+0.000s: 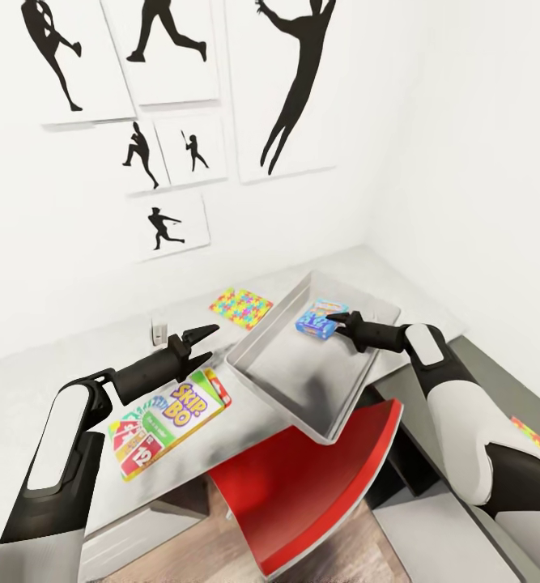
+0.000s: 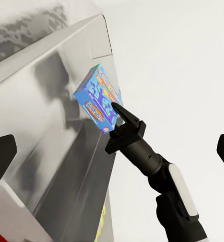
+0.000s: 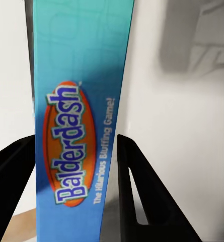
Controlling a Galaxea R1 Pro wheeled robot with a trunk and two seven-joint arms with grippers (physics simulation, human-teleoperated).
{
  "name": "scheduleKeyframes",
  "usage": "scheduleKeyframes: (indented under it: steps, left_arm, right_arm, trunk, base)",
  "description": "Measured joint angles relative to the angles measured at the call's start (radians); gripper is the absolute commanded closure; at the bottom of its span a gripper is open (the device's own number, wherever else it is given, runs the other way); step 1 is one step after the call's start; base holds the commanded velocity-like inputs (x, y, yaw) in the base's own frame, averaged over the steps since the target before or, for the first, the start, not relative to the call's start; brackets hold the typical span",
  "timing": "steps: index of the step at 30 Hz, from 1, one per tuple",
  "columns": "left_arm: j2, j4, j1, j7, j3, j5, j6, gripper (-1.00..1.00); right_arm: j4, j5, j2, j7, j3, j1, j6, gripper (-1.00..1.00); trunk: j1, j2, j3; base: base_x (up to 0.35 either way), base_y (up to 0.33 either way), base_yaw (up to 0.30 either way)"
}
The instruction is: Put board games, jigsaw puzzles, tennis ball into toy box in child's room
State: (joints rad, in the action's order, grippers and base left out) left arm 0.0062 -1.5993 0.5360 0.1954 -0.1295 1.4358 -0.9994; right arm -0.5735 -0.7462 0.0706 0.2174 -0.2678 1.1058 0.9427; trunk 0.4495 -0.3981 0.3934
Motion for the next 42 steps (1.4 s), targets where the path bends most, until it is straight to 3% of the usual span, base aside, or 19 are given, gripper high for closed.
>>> scheduleKeyframes:
  steps: [22, 30, 42]
  left_arm:
    - [0.0, 0.0, 0.0, 0.0, 0.0, 0.001, 0.0, -1.0]
    - [0.0, 0.001, 0.0, 0.0, 0.0, 0.0, 0.0, -1.0]
    - [0.0, 0.002, 0.0, 0.0, 0.0, 0.0, 0.001, -1.0]
  right_arm:
    - [-0.013, 0.001, 0.006, 0.021, 0.001, 0.011, 0.002, 1.0]
    - [-0.017, 0.002, 0.006, 0.081, 0.006, 0.01, 0.001, 1.0]
    - [-0.03, 0.007, 0.001, 0.102, 0.009, 0.008, -0.001, 1.0]
  trunk:
    - [0.0, 0.0, 0.036]
    - [0.0, 0.0, 0.048]
    - [0.0, 0.0, 0.054]
  base:
    - [0.0, 0.0, 0.0]
    - [0.0, 0.0, 0.0]
    - [0.0, 0.0, 0.0]
